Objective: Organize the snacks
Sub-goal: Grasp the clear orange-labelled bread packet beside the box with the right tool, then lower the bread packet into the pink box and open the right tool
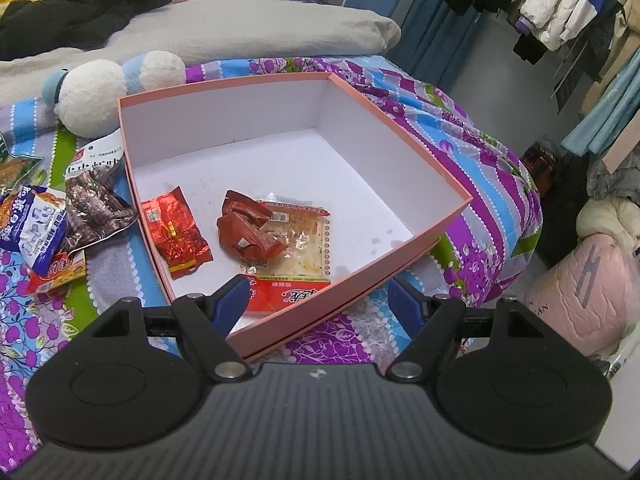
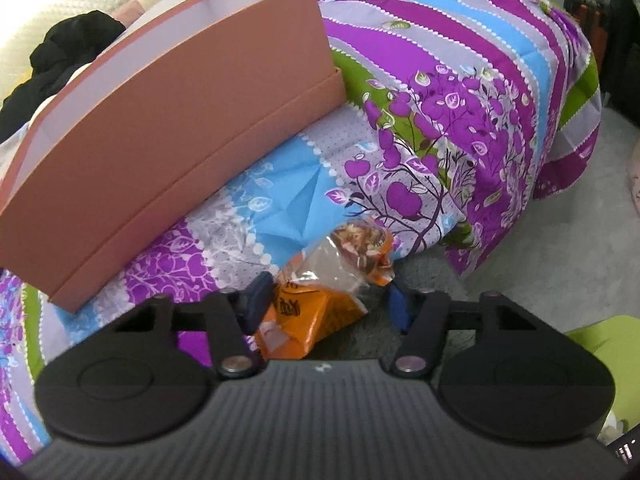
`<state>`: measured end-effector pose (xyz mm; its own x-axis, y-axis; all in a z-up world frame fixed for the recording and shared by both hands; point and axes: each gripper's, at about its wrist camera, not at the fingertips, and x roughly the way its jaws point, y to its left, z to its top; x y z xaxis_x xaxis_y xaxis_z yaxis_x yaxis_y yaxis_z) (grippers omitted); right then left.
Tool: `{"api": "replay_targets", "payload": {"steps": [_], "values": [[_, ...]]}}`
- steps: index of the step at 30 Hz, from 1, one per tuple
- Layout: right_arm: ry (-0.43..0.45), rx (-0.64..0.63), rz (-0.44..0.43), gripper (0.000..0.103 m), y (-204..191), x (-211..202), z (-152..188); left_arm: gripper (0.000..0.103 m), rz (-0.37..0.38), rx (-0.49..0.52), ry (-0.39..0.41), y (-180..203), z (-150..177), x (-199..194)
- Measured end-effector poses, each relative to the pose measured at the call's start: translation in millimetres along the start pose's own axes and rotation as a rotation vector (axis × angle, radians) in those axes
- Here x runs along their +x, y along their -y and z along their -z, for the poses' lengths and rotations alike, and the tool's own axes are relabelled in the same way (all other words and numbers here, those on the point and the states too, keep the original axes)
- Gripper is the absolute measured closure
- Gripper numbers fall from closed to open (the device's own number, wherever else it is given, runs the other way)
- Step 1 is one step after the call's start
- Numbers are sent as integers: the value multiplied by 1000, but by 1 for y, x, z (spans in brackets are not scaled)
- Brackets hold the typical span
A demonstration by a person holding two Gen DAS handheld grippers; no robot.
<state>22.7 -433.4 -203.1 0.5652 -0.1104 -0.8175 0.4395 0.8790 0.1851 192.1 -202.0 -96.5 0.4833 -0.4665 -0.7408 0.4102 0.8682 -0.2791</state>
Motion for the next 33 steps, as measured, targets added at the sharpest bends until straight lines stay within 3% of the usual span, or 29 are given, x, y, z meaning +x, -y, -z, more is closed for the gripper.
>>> {"api": "replay_targets", "payload": {"steps": [7, 12, 19, 24, 28, 33], "values": [[50, -51, 15, 56, -8, -23, -2, 23, -9, 5, 23, 2, 2, -17], [120, -66, -22, 56, -16, -53, -17, 23, -20, 6, 48, 0, 0, -28], [282, -121, -112, 56, -43, -92, -68, 23, -43, -4, 95, -8, -15, -41], [361, -214, -196, 56, -78, -94, -110, 23, -69, -28, 121, -20, -29, -46], [342, -288, -252, 56, -108, -75, -137, 23, -92, -48, 133, -31, -36, -49], [247, -320, -278, 56, -137, -37, -155, 23, -114, -67, 134, -44, -40, -47]]}}
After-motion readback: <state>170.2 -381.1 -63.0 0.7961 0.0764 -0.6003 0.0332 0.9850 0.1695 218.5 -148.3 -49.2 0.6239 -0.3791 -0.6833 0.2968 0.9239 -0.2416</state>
